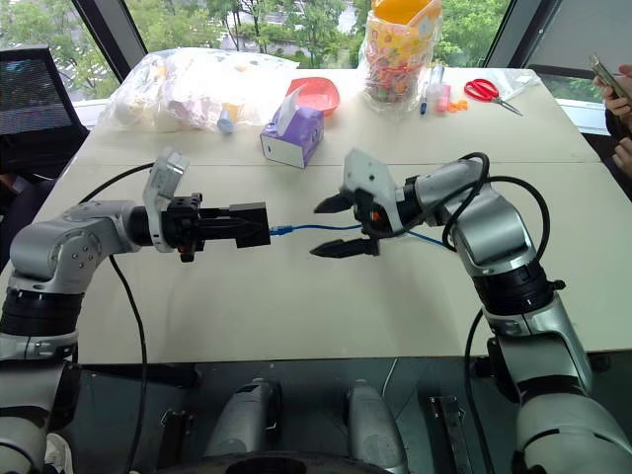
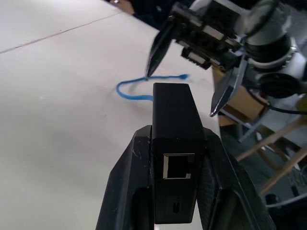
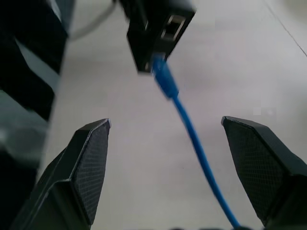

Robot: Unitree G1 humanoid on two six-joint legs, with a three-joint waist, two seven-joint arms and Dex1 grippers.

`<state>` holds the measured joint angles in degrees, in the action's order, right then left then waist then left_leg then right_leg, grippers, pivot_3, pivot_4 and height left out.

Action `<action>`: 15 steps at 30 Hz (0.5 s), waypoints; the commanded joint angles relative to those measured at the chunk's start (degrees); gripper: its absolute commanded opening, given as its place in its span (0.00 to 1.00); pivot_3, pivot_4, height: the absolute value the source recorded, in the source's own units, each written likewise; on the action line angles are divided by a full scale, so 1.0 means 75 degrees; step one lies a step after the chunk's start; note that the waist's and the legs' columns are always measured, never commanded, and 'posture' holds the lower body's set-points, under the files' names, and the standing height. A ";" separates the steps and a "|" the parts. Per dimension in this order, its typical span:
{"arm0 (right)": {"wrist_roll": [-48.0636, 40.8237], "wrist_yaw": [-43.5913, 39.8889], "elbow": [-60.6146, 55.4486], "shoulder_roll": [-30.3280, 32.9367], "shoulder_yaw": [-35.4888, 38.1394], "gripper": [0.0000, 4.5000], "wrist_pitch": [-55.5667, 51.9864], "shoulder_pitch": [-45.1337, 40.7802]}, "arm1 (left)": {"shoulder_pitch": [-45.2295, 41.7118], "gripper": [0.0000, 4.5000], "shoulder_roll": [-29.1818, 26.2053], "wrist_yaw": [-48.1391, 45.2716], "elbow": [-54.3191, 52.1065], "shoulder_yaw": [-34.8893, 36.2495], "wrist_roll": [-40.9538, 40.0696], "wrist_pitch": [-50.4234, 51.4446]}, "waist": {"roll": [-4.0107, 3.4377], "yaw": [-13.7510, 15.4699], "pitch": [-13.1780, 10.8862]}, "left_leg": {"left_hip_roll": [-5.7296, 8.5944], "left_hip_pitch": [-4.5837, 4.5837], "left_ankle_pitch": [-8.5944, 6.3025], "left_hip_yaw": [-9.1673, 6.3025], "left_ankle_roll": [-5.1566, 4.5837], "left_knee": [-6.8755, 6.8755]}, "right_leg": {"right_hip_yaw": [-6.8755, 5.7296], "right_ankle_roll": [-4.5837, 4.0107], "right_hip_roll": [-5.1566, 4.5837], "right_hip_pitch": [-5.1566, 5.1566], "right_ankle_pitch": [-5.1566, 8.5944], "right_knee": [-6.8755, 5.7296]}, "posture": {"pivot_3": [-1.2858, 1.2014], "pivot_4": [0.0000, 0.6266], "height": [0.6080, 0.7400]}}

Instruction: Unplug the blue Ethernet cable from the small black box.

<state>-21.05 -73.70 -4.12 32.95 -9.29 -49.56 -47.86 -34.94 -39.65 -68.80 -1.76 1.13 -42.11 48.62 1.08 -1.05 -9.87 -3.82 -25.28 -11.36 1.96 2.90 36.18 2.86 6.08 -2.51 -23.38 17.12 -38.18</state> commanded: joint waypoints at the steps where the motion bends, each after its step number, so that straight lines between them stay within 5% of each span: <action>1: -0.0722 0.0311 0.0265 -0.0199 0.0436 0.86 -0.0954 -0.0196 | -0.0199 0.11 -0.0160 -0.0122 -0.0324 0.0266 -0.0239 0.0019 | 0.0000 0.0024 0.0000 | 0.0000 -0.0002 0.0000 0.0000 0.0000 0.0001 | 0.0000 0.0000 -0.0001 -0.0001 0.0000 0.0001 | 0.52 0.24 0.96; 4: -0.0816 0.0503 0.0427 -0.0274 0.0337 0.81 -0.1035 -0.0220 | -0.0215 0.11 -0.0175 -0.0038 -0.0411 0.0285 -0.0316 0.0093 | 0.0000 0.0047 0.0000 | 0.0005 -0.0012 0.0000 0.0003 0.0000 0.0001 | 0.0000 0.0001 -0.0006 -0.0006 0.0000 0.0006 | 0.52 0.24 0.96; 8: -0.0913 0.0625 0.0498 -0.0265 0.0218 0.46 -0.1119 -0.0248 | -0.0165 0.11 -0.0220 0.0021 -0.0467 0.0306 -0.0331 0.0122 | 0.0000 0.0036 0.0000 | 0.0005 -0.0016 0.0000 0.0005 0.0000 -0.0001 | 0.0000 0.0002 -0.0006 -0.0011 0.0000 0.0007 | 0.52 0.24 0.96; 15: -0.1503 0.0825 0.0143 -0.0492 0.0080 0.46 -0.1821 -0.0287 | -0.0170 0.11 -0.0158 0.0214 -0.0465 0.0334 -0.0290 0.0054 | 0.0000 0.0022 0.0000 | 0.0004 -0.0014 0.0000 0.0003 0.0000 -0.0002 | 0.0000 0.0003 -0.0003 -0.0012 0.0000 0.0004 | 0.52 0.24 0.96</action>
<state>-30.50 -67.77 -0.51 29.79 -8.97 -62.94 -48.40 -35.18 -40.55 -67.48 -3.59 1.51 -43.51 49.65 1.08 -0.88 -9.87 -3.78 -25.39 -11.36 1.98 2.90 36.16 2.87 6.10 -2.53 -23.47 17.12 -38.15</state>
